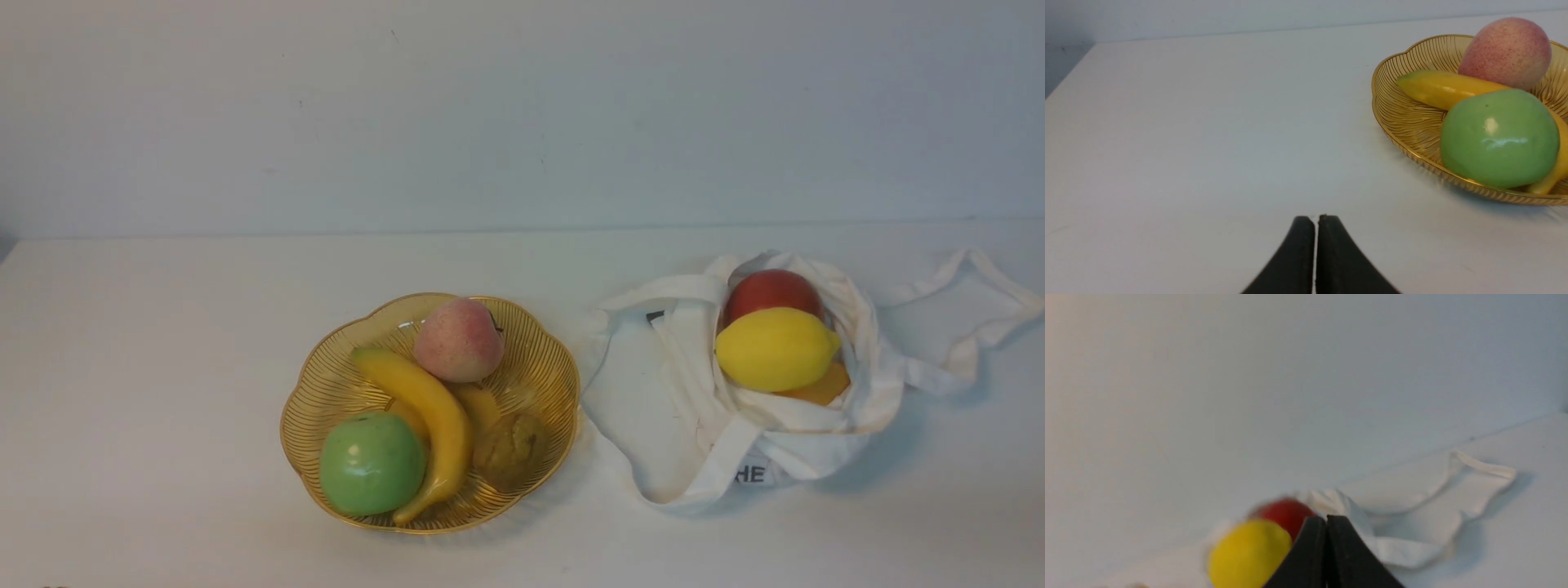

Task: Take the fruit out of the cloth bag on the white table and place them on a plate.
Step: 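Reach into the cloth bag and grasp the lemon with the right gripper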

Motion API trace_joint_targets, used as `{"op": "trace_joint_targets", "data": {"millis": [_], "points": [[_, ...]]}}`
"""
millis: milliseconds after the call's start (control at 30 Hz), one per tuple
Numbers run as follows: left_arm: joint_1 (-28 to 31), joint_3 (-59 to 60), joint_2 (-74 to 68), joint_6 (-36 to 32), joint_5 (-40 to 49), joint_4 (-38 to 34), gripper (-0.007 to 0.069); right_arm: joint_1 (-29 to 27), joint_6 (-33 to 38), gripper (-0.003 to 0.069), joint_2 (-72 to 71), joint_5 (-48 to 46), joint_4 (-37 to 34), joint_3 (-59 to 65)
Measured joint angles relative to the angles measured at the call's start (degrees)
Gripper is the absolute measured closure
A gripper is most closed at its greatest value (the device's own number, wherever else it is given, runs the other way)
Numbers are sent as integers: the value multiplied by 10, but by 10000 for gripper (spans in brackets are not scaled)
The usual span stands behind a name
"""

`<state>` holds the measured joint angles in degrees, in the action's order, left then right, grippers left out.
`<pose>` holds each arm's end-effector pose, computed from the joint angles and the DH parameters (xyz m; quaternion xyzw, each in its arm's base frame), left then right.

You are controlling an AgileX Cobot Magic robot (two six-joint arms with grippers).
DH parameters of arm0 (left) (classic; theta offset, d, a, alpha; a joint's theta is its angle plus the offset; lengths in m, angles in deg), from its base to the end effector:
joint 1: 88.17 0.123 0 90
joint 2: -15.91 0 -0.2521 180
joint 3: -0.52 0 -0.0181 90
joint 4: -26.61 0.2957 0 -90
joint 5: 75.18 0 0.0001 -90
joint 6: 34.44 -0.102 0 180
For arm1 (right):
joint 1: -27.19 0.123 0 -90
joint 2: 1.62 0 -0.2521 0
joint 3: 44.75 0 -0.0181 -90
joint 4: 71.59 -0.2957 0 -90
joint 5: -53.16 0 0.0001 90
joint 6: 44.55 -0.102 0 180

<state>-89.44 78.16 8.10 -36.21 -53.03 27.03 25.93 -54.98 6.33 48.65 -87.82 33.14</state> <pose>0.1407 -0.0028 0.1678 0.0233 0.8066 0.0057 0.5906 0.1459 -0.0009 0.1970 0.1630 0.6891 0.1625 0.6871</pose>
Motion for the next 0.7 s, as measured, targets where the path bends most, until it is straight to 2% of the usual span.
{"op": "trace_joint_targets", "data": {"millis": [67, 133, 400, 533, 600, 700], "points": [[0, 0, 0, 0, 0, 0, 632, 0, -17, 673, 0, 27, -56, 0], [0, 0, 0, 0, 0, 0, 632, 0, -20, 673, 0, 37, -80, 0], [0, 0, 0, 0, 0, 0, 632, 1, -38, 673, 0, 64, -115, -11], [0, 0, 0, 0, 0, 0, 632, 13, 10, 673, 48, -33, -78, -143], [0, 0, 0, 0, 0, 0, 632, 18, 63, 673, 141, -154, -37, -255], [0, 0, 0, 0, 0, 0, 632, 19, 115, 673, 248, -279, -11, -350]]}}
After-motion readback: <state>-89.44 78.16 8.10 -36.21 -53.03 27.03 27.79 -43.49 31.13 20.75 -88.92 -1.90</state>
